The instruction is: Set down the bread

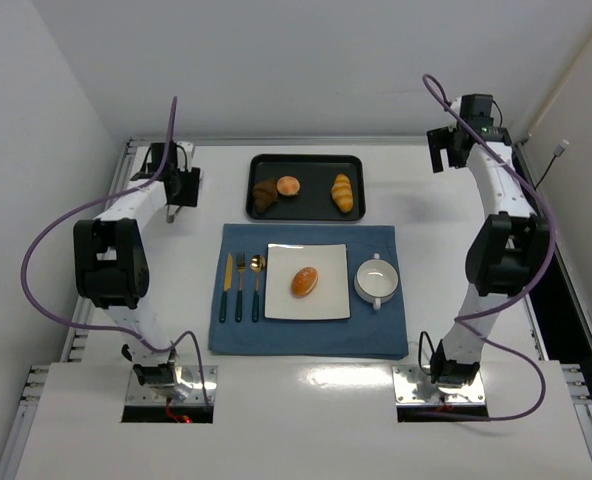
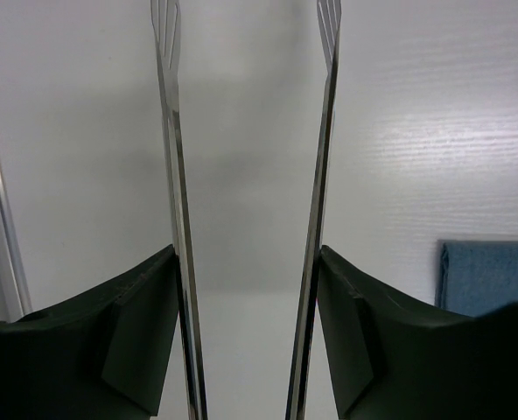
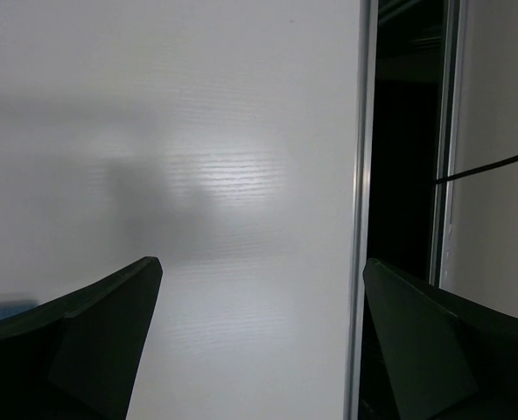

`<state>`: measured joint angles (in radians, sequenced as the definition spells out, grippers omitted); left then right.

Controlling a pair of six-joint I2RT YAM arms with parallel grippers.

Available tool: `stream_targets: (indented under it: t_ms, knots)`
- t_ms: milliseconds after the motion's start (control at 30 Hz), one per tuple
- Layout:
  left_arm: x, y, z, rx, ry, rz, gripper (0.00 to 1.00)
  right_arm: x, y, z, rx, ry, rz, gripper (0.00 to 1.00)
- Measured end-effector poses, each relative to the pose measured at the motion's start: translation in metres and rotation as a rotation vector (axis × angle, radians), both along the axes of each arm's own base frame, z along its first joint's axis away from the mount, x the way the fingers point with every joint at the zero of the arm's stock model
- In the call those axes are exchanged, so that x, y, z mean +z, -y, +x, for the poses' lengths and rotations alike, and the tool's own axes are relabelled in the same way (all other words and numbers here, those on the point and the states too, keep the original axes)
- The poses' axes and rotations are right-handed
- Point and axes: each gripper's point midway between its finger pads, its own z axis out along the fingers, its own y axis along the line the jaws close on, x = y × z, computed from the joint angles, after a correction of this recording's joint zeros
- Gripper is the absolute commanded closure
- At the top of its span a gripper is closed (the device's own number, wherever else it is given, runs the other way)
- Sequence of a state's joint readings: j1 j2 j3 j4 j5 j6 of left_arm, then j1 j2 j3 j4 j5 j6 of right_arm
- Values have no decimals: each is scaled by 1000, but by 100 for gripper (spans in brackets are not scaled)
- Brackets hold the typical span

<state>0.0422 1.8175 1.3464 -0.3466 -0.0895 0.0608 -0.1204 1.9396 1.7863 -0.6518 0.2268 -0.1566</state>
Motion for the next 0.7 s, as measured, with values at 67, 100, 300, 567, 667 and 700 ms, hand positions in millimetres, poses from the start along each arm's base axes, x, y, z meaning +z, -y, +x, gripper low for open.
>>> stream_targets:
  t_ms: [67,100,300,567,667,700]
  knots:
    - [-9,1,-7,1,-29,-3,44,0,-1,2,0,2,3,0]
    - [-12,1,-9,0,-36,-5,44,1,-1,3,0,4,4,0]
    - [-25,2,-19,-1,-67,-9,44,14,-2,10,8,39,14,0]
    - [-33,-1,-19,6,-84,-11,41,14,-3,11,10,40,16,0]
    - [-51,-5,-22,17,-129,-17,40,14,-3,11,11,40,17,0]
    - [-57,-6,-24,19,-145,-20,38,14,-4,11,13,40,19,0]
